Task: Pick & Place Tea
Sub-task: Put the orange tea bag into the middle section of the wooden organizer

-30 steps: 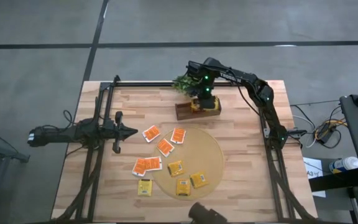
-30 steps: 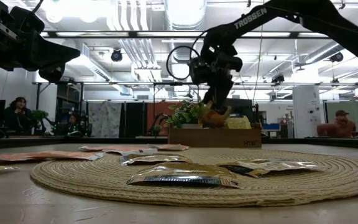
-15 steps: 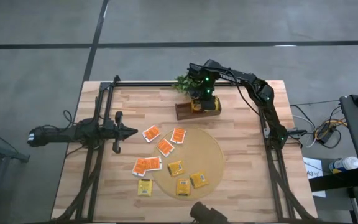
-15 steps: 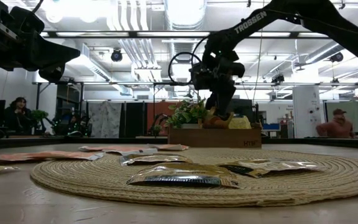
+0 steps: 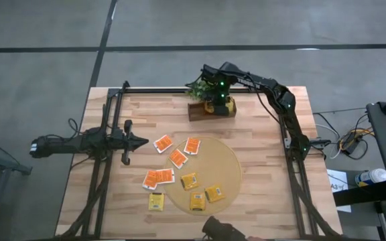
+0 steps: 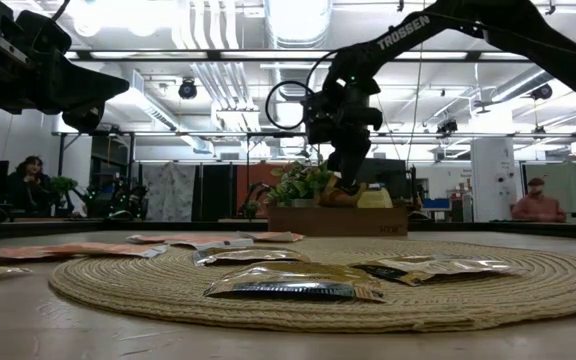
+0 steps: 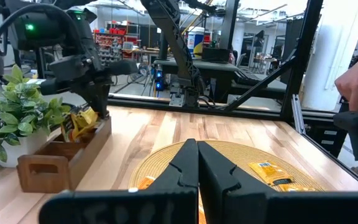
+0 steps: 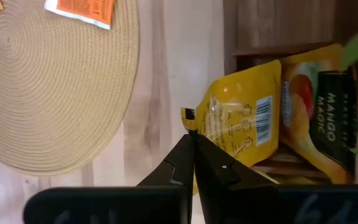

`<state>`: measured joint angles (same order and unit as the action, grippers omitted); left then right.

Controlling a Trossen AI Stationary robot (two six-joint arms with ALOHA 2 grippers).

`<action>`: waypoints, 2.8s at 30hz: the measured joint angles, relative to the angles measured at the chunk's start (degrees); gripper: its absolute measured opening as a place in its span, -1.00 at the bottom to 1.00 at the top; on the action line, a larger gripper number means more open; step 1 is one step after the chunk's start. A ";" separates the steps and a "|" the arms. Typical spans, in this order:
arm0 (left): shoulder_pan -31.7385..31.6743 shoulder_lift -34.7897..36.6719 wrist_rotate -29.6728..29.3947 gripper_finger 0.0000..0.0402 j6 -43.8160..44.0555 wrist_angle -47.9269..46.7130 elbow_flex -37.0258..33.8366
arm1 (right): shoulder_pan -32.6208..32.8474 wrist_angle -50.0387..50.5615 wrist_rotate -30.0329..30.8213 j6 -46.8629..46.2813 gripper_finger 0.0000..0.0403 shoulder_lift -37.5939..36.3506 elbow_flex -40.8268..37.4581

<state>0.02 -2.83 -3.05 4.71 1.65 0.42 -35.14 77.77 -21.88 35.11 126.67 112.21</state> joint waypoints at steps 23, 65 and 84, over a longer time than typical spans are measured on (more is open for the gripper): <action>0.02 0.00 0.00 -1.00 0.00 0.00 0.00 | 0.53 -3.02 6.09 -3.53 -0.51 0.00 -0.12; -0.01 0.00 0.00 -1.00 0.00 0.00 0.00 | 3.21 1.82 12.51 -12.91 -0.49 -1.01 10.49; 0.02 0.00 0.00 -1.00 0.00 0.00 0.01 | 8.07 -19.49 19.30 -15.87 0.07 -20.18 -15.34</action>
<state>0.03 -2.83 -3.05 4.71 1.65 0.43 -27.07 58.28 -2.58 19.24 106.49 96.87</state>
